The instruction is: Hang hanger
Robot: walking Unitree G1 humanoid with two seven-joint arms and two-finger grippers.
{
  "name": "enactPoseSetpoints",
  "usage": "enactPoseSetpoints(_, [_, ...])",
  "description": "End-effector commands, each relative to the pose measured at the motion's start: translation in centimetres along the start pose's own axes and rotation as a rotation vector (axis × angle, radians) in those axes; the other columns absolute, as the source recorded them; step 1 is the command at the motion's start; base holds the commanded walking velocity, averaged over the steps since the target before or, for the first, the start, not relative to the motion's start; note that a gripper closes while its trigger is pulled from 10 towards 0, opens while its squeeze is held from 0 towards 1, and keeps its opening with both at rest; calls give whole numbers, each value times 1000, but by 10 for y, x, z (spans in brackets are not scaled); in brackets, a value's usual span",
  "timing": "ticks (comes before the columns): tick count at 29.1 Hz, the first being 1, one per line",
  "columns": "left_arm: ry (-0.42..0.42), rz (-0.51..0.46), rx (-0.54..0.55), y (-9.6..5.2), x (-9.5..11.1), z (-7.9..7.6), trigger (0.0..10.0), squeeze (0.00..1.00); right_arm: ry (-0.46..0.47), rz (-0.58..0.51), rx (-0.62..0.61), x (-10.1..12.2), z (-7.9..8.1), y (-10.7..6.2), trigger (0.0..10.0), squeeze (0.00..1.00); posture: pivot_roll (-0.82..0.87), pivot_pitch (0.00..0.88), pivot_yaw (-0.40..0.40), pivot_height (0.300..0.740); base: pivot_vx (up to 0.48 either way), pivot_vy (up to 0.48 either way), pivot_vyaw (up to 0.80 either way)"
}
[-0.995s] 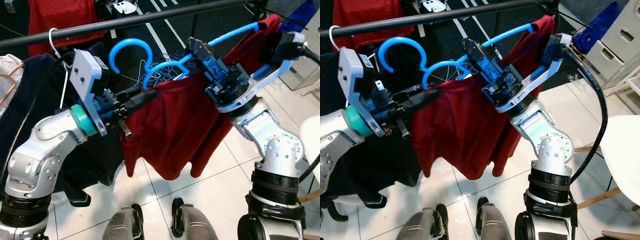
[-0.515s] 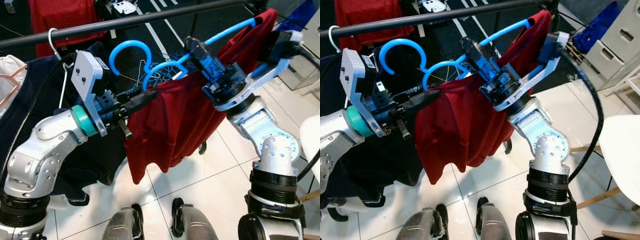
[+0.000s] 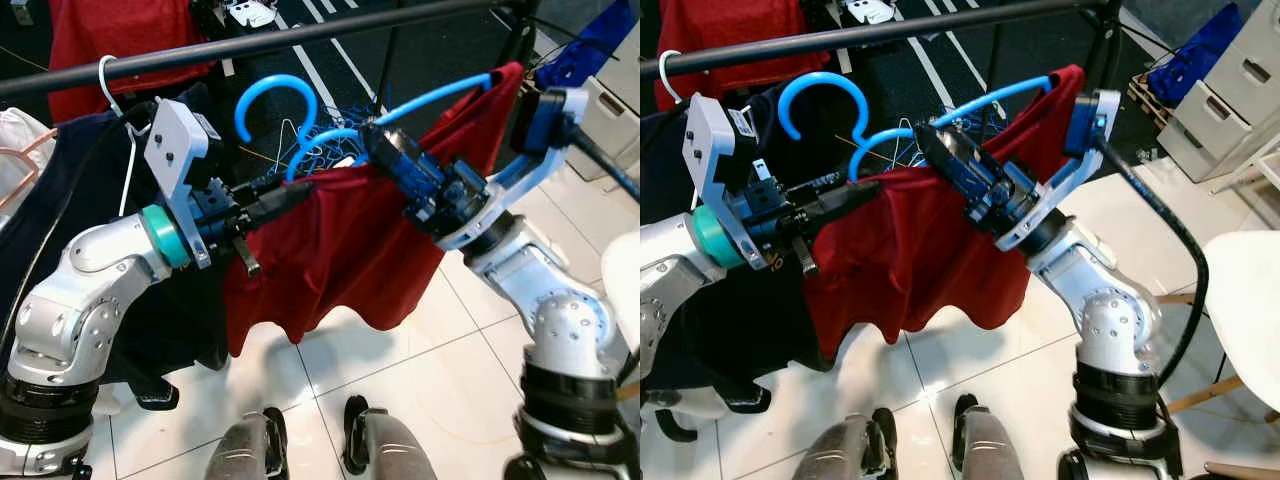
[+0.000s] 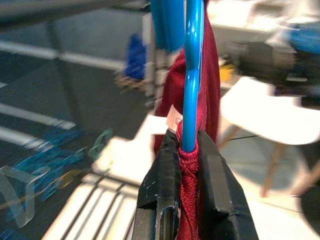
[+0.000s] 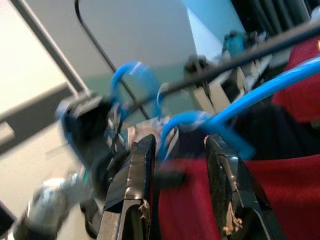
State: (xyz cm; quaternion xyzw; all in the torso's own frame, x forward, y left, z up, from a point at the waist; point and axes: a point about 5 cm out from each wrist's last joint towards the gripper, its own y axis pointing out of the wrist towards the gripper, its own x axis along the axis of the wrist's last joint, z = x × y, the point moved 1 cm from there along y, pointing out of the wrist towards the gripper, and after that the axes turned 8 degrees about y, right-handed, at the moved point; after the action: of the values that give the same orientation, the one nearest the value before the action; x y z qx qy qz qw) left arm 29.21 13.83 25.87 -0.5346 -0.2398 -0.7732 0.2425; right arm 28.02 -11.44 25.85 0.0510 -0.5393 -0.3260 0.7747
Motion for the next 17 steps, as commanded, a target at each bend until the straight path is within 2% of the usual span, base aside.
enactPoseSetpoints(1, [46,11,14,-1,1,4,0,0,-74,74,-5,-8,4,-3,10000,0,-128,158,67,740,0,0,0])
enactPoseSetpoints(2, [46,11,14,-1,1,4,0,0,-74,74,-5,-8,4,-3,10000,0,-128,158,67,740,0,0,0])
enactPoseSetpoints(4, [149,73,12,-2,-4,7,0,0,-244,275,-99,-31,-5,-17,10000,0,-126,159,70,740,0,0,0])
enactPoseSetpoints(5, [149,73,12,-2,-4,7,0,0,-244,275,-99,-31,-5,-17,10000,0,-126,159,70,740,0,0,0])
enactPoseSetpoints(6, [180,104,6,-3,-8,7,0,0,-357,403,-156,-43,-14,-27,10000,0,-128,158,72,740,0,0,0])
enactPoseSetpoints(7, [197,131,-2,-3,-14,5,2118,0,-448,503,-206,-50,-21,-38,10000,0,-130,156,77,740,0,0,0])
enactPoseSetpoints(9, [197,131,-2,-3,-14,5,2118,0,-448,503,-206,-50,-21,-38,10000,0,-130,156,77,740,0,0,0])
enactPoseSetpoints(10, [204,149,-2,-3,-18,4,4941,0,-511,554,-233,-52,-26,-45,10000,0,-130,156,77,740,0,0,0])
enactPoseSetpoints(11, [189,152,13,-2,-21,1,10000,0,-565,536,-267,-45,-28,-47,10000,0,-133,155,78,740,0,0,0])
enactPoseSetpoints(15, [176,150,27,-1,-22,0,10000,0,-594,501,-293,-38,-29,-46,10000,0,-136,152,77,740,0,0,0])
enactPoseSetpoints(17, [145,136,80,1,-25,-5,10000,0,-700,400,-390,-21,-36,-40,10000,0,-133,142,61,740,0,0,0])
